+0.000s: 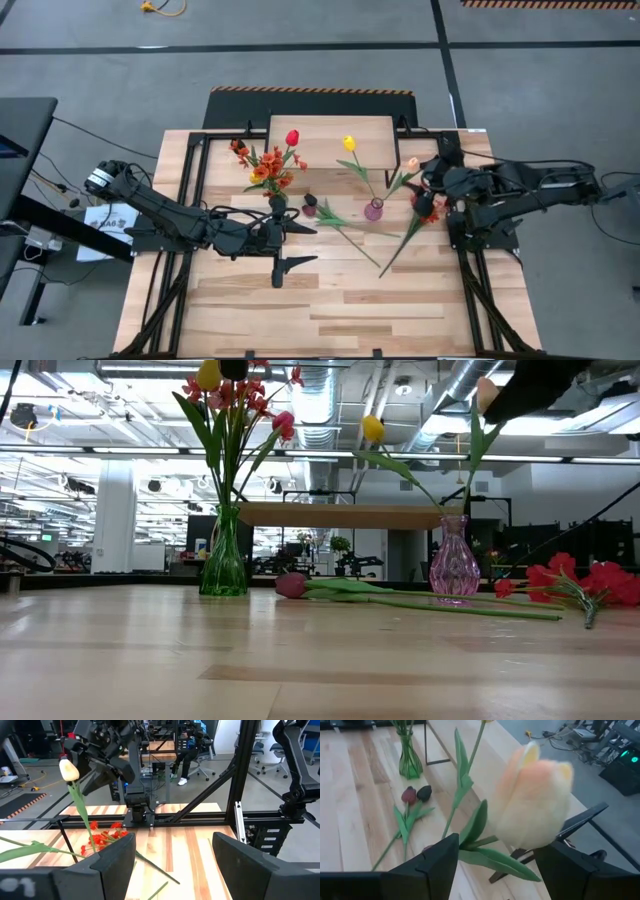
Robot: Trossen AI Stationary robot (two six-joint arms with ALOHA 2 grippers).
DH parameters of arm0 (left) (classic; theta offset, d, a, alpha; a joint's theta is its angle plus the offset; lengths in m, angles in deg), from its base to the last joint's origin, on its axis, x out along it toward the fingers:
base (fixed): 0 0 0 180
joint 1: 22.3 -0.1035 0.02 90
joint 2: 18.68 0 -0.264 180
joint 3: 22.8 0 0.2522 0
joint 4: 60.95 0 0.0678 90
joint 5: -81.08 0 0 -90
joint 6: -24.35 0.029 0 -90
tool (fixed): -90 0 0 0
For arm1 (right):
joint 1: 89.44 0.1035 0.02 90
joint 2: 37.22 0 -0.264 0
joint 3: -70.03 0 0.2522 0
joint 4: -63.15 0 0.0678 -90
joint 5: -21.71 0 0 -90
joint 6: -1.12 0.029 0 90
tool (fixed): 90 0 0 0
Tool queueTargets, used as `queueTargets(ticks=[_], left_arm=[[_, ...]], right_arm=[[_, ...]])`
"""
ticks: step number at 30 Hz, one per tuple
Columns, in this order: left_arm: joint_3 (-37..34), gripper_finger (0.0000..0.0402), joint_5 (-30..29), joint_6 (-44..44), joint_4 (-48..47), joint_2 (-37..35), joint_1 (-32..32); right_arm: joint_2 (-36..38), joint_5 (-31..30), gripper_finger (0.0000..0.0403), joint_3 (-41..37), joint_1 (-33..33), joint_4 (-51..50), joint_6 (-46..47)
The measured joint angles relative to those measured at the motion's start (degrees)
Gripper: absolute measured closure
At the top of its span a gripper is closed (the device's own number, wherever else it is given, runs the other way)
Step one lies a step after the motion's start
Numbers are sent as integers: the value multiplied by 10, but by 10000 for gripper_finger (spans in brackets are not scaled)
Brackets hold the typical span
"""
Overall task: Pick and place flowers into a vace then onto a shelf
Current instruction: Put the light orange tulip into the purple vase, then put the black tulip into the purple vase
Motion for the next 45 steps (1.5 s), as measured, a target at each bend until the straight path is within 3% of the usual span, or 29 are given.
queueTargets(ticks=[12, 21, 34, 45], left_arm=[[0, 147, 2, 0, -26, -21, 2], [0, 147, 3, 6, -30, -73, 33], [0, 147, 2, 4, -71, -109, 66], [0, 147, 1, -1, -104, -189, 121]], right_arm=[[0, 30, 159, 68, 0, -142, 50], [-4, 97, 159, 75, 0, -237, 141], [-71, 193, 159, 47, 33, -209, 212], [-158, 191, 159, -19, 174, -111, 372]])
